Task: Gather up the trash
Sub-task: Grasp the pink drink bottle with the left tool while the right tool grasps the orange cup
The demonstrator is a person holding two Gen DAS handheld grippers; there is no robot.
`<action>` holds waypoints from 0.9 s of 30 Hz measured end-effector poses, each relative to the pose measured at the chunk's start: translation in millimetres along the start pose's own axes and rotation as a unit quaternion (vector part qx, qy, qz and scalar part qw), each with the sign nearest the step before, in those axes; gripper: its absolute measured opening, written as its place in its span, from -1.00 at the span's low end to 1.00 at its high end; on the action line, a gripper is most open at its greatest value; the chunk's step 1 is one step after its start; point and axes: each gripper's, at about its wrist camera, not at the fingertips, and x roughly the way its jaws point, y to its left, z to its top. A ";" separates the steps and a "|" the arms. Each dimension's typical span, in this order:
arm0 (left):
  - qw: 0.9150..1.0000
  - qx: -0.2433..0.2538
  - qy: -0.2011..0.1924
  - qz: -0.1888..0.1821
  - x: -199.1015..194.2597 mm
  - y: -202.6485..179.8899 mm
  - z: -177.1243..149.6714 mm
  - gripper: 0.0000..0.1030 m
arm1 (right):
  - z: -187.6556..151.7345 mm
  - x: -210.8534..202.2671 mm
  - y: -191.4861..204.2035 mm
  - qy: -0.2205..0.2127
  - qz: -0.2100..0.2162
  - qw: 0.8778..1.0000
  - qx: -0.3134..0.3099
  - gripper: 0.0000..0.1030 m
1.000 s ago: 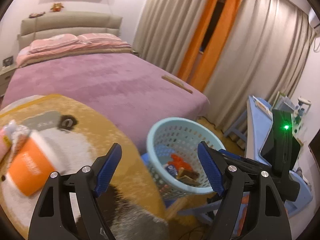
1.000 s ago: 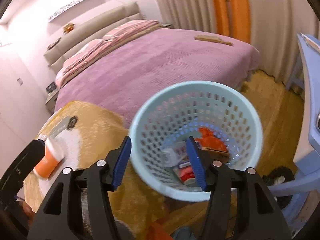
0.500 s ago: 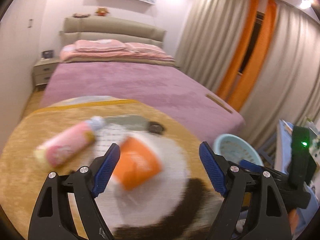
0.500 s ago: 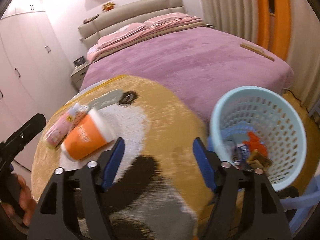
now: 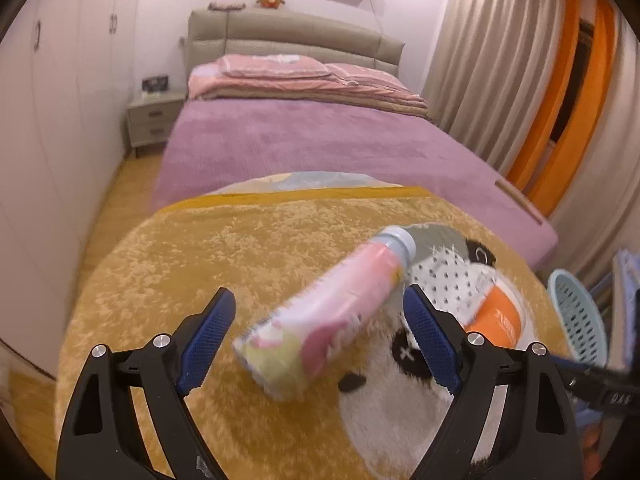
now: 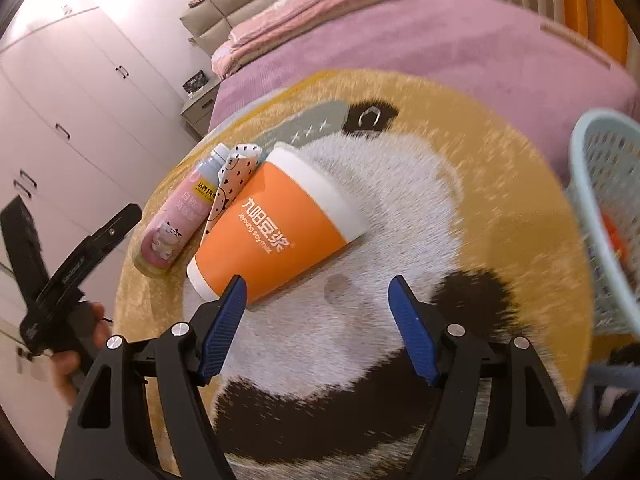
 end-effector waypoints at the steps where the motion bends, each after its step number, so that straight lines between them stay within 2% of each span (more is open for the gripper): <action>1: 1.000 -0.001 0.003 -0.008 3.8 1.0 2.0 0.63 | 1.3 4.0 0.5 0.003 0.002 1.000 0.008 0.36; 7: 0.999 0.033 0.024 -0.008 32.2 -0.9 0.6 0.63 | 8.8 22.8 12.6 0.017 0.007 0.999 0.028 0.50; 11: 0.999 0.025 0.028 -0.013 42.1 4.9 -10.1 0.64 | 15.0 34.3 20.4 0.018 0.011 0.999 0.041 0.66; 13: 0.999 0.018 0.032 -0.019 42.4 6.9 -12.0 0.62 | 20.7 38.7 24.4 0.016 0.008 0.999 0.045 0.67; 19: 0.998 0.044 0.034 -0.011 41.1 -1.9 -15.1 0.59 | 32.2 57.2 39.6 0.024 -0.011 0.998 0.060 0.67; 23: 0.997 0.065 0.036 0.002 41.9 -9.0 -19.7 0.56 | 32.1 60.4 52.6 0.015 -0.031 0.999 0.029 0.63; 25: 0.997 0.067 0.039 0.000 42.8 -11.1 -19.2 0.52 | 29.2 58.3 53.3 0.014 -0.028 0.999 0.017 0.53; 27: 0.997 0.068 0.040 -0.005 43.3 -13.6 -18.0 0.49 | 24.1 50.0 55.6 0.005 -0.031 0.999 -0.004 0.35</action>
